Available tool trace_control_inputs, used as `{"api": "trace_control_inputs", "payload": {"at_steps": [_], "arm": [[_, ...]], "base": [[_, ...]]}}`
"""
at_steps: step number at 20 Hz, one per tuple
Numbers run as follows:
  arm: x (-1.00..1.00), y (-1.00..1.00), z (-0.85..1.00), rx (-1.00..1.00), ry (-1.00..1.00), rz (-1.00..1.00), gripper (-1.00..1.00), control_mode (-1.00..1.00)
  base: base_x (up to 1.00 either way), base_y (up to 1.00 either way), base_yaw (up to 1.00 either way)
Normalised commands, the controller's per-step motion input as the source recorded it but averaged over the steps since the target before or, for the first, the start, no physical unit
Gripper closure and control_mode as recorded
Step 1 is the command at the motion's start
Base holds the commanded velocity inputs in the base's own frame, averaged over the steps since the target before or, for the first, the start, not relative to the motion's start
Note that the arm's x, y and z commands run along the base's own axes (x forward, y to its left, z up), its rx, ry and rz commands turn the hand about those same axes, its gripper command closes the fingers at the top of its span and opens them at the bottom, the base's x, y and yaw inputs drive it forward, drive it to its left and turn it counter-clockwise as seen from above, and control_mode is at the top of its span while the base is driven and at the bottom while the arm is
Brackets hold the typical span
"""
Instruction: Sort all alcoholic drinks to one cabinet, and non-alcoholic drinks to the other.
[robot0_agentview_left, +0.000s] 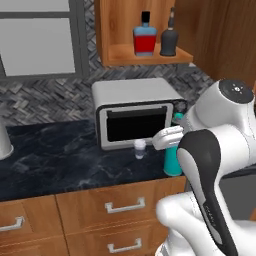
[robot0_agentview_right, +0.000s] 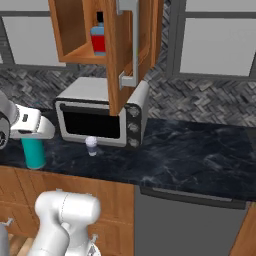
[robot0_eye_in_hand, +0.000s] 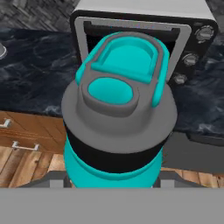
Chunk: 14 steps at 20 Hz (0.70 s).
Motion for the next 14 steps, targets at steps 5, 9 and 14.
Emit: {"api": "trace_control_inputs", "payload": {"at_steps": [5, 9, 14], "arm": [[0.00, 0.00, 0.00, 0.00, 0.00, 0.00, 1.00, 1.00], [0.00, 0.00, 0.00, 0.00, 0.00, 0.00, 1.00, 1.00], [0.00, 0.00, 0.00, 0.00, 0.00, 0.00, 1.00, 1.00]], "base": [[-0.88, 0.06, 0.00], [-0.46, 0.06, 0.08], [-0.20, 0.10, -0.32]]}}
